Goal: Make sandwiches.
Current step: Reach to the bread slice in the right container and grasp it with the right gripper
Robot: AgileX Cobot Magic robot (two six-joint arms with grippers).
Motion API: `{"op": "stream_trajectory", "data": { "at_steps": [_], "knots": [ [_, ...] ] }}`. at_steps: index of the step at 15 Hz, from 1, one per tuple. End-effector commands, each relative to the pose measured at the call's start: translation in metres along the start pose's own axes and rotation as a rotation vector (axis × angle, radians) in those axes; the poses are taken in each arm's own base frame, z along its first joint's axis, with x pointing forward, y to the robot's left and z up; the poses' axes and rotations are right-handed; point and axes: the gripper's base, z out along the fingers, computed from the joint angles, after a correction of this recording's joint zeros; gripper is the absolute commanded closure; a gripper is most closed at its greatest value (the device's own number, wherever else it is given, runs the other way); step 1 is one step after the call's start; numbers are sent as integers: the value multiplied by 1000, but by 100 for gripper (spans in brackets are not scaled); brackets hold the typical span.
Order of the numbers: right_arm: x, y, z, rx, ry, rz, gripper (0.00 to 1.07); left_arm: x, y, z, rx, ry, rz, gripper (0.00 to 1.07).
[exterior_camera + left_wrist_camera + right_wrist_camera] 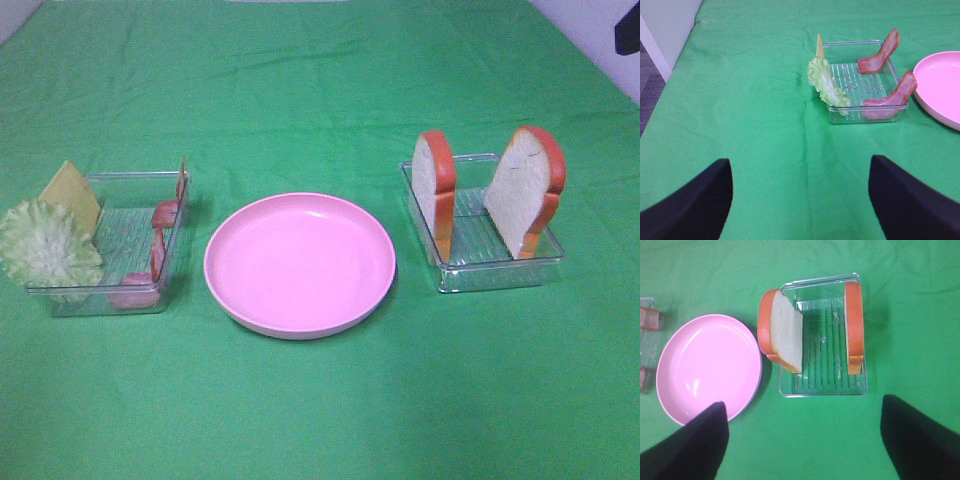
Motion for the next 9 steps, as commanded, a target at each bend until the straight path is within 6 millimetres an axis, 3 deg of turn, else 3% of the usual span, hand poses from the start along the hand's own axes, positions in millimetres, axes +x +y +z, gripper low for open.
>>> {"op": "stream_trajectory", "data": {
  "at_steps": [1,4,6,7,9],
  "knots": [
    [-29,-2,16,-21,87,-5,33,1,0,-2,0,-25,-4,34],
    [-77,-3,55,-82,230,5,33,1,0,-2,0,-25,-4,34],
    [-91,10,74,-77,280,-51,33,1,0,-2,0,-25,-4,34],
    [-101,30,95,-63,314,-96,33,1,0,-2,0,-25,-4,34],
    [-105,49,116,-53,338,-120,33,1,0,-2,0,-25,-4,34]
  ]
}}
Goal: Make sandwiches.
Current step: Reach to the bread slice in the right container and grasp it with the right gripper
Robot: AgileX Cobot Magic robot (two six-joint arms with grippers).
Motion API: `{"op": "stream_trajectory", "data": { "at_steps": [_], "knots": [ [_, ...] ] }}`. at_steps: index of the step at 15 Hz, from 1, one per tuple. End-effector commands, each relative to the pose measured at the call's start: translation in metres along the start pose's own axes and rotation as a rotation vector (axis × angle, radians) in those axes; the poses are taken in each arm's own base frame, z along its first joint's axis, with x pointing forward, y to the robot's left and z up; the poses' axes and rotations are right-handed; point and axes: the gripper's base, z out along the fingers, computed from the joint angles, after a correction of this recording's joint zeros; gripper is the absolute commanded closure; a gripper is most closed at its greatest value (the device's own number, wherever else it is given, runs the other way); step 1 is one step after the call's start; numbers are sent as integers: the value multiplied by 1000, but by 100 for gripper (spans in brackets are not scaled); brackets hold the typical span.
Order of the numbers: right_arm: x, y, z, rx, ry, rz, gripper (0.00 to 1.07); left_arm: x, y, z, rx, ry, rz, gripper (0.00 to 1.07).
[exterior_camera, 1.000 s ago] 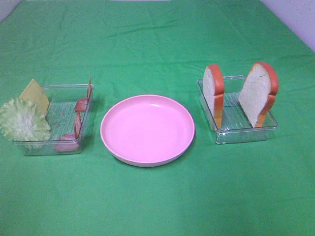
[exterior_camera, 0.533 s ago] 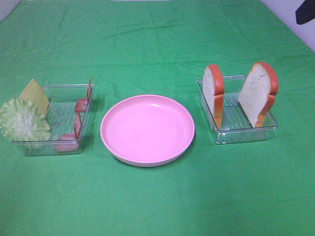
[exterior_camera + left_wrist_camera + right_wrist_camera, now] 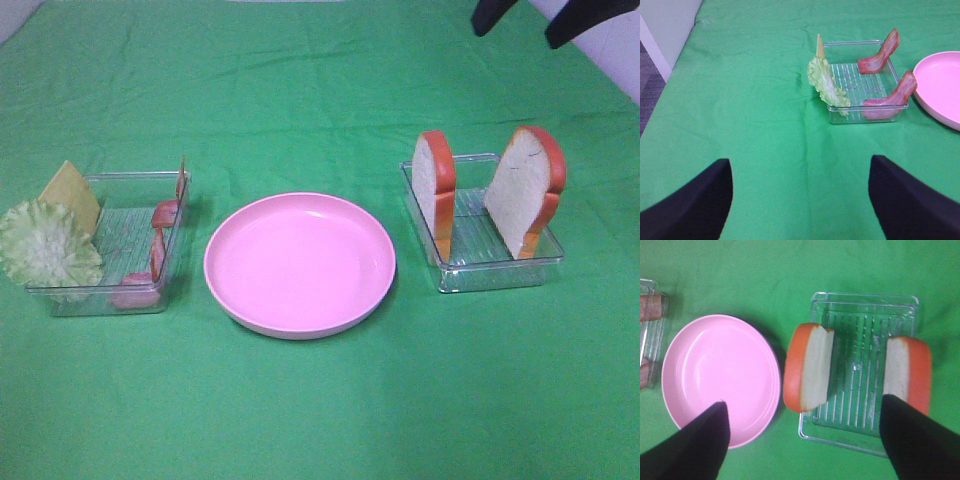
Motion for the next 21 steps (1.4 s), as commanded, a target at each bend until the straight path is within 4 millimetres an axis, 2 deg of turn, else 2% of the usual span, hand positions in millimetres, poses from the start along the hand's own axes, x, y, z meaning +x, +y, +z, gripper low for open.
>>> {"op": "stream_trajectory", "data": {
  "at_steps": [1,2,6,10,11,15,16,17,18,19,21],
  "knots": [
    [-6,23,29,15,118,-39,33,1,0,-2,0,-25,-4,34],
    [-10,27,53,14,162,-52,33,1,0,-2,0,-25,-4,34],
    [-10,13,107,52,281,-9,33,1,0,-2,0,-25,-4,34],
    [-7,11,132,18,336,15,35,1,0,-2,0,-25,-4,34],
    [-6,9,141,19,357,20,43,1,0,-2,0,-25,-4,34],
    [-5,9,145,19,365,21,63,1,0,-2,0,-25,-4,34],
    [-5,8,145,20,365,21,73,1,0,-2,0,-25,-4,34],
    [-5,8,145,20,365,21,89,1,0,-2,0,-25,-4,34],
    [-5,8,145,20,365,22,96,1,0,-2,0,-25,-4,34],
    [-5,9,145,19,365,22,107,1,0,-2,0,-25,-4,34],
    [-5,9,145,19,365,23,107,1,0,-2,0,-25,-4,34]
  ]
}}
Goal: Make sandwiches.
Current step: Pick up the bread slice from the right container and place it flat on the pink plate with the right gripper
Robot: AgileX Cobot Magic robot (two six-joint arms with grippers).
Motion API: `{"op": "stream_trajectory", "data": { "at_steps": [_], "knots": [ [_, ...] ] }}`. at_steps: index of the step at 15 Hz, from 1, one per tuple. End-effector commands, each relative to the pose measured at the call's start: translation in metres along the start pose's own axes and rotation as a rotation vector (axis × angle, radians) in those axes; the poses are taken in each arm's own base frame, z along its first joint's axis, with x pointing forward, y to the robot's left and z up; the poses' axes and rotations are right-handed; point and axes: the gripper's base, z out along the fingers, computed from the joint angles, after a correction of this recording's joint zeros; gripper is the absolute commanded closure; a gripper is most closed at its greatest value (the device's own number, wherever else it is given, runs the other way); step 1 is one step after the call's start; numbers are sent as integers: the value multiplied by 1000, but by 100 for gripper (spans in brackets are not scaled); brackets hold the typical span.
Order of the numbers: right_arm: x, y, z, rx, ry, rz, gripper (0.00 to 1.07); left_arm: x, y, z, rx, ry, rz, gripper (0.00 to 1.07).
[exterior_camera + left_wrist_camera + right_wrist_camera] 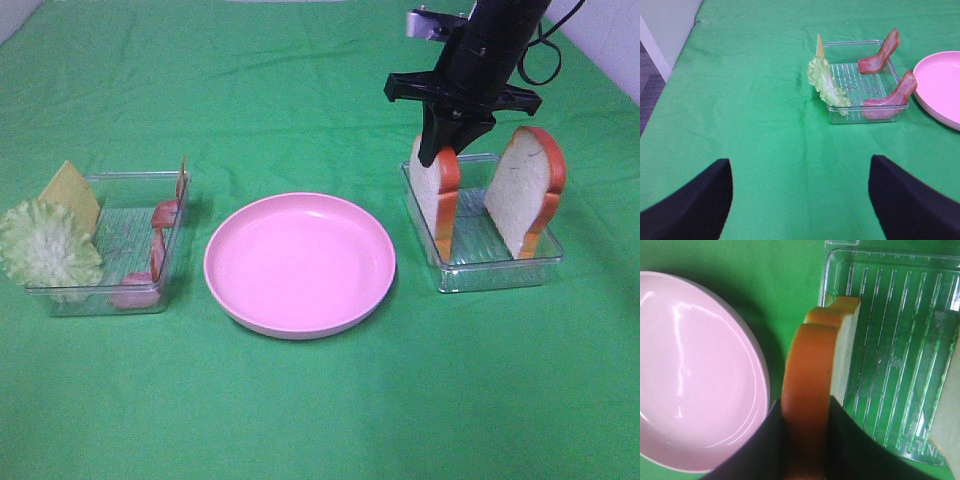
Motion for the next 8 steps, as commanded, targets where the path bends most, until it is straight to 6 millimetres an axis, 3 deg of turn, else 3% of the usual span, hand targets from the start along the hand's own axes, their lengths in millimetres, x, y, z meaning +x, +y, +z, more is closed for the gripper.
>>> {"op": "stream_trajectory", "data": {
  "at_steps": [1,3,8],
  "knots": [
    [7,3,-13,-11,36,9,107,1,0,-2,0,-25,-4,34],
    [12,7,-34,-13,-10,5,107,1,0,-2,0,-25,-4,34],
    [42,28,-121,-95,-209,-24,107,1,0,-2,0,-25,-4,34]
  ]
}}
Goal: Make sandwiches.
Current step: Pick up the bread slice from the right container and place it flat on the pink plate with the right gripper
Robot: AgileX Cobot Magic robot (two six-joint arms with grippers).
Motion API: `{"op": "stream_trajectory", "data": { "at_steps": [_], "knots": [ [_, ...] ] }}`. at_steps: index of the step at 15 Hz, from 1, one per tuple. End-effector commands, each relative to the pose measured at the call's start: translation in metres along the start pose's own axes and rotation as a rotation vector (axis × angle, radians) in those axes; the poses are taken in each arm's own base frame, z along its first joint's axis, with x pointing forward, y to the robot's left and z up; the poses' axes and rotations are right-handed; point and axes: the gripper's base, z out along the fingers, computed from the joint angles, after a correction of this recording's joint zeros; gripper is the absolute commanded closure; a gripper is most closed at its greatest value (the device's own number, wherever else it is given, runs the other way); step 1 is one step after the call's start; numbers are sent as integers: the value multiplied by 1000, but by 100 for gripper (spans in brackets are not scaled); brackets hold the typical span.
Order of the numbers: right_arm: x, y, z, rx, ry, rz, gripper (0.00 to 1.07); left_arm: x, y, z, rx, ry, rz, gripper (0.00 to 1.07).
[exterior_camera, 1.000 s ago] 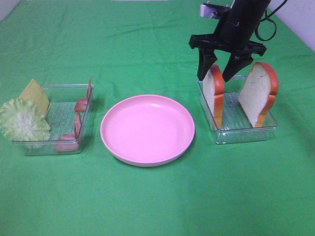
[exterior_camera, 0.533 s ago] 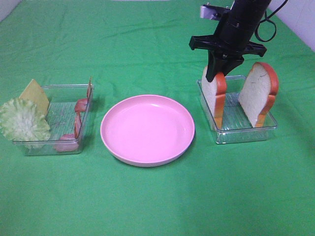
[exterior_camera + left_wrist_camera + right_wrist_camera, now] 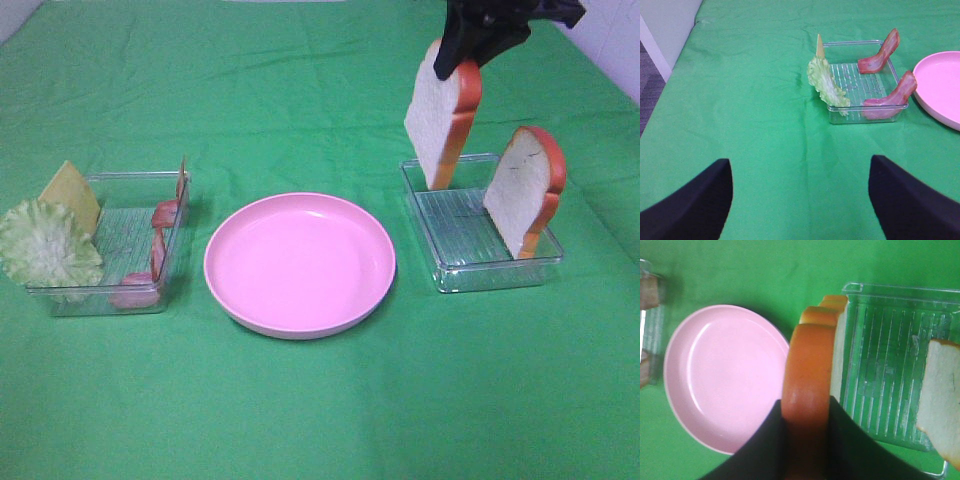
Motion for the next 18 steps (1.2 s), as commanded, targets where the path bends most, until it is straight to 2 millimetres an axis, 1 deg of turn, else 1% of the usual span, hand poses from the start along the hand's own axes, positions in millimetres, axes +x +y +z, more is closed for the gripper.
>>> {"op": "stream_trajectory", "data": {
  "at_steps": [1,2,5,6,7,9,10,12,13,15,16,18],
  "knots": [
    [10,13,-27,-91,6,14,107,1,0,-2,0,-25,-4,34],
    [20,25,-30,-224,27,38,107,1,0,-2,0,-25,-4,34],
    [38,25,6,-317,142,64,107,1,0,-2,0,-25,-4,34],
    [49,26,26,-393,179,102,107,1,0,-2,0,-25,-4,34],
    [58,28,45,-487,177,143,107,1,0,-2,0,-25,-4,34],
    [69,30,74,-618,94,231,107,1,0,-2,0,-25,-4,34],
    [76,28,88,-665,39,304,107,1,0,-2,0,-25,-4,34],
    [80,26,100,-701,-10,337,107,1,0,-2,0,-25,-4,34],
    [78,26,106,-725,-8,351,107,1,0,-2,0,-25,-4,34],
    [78,24,126,-754,21,402,107,1,0,-2,0,-25,-4,34],
    [79,24,130,-754,33,404,107,1,0,-2,0,-25,-4,34],
    [84,20,160,-794,115,458,107,1,0,-2,0,-25,-4,34]
  ]
}}
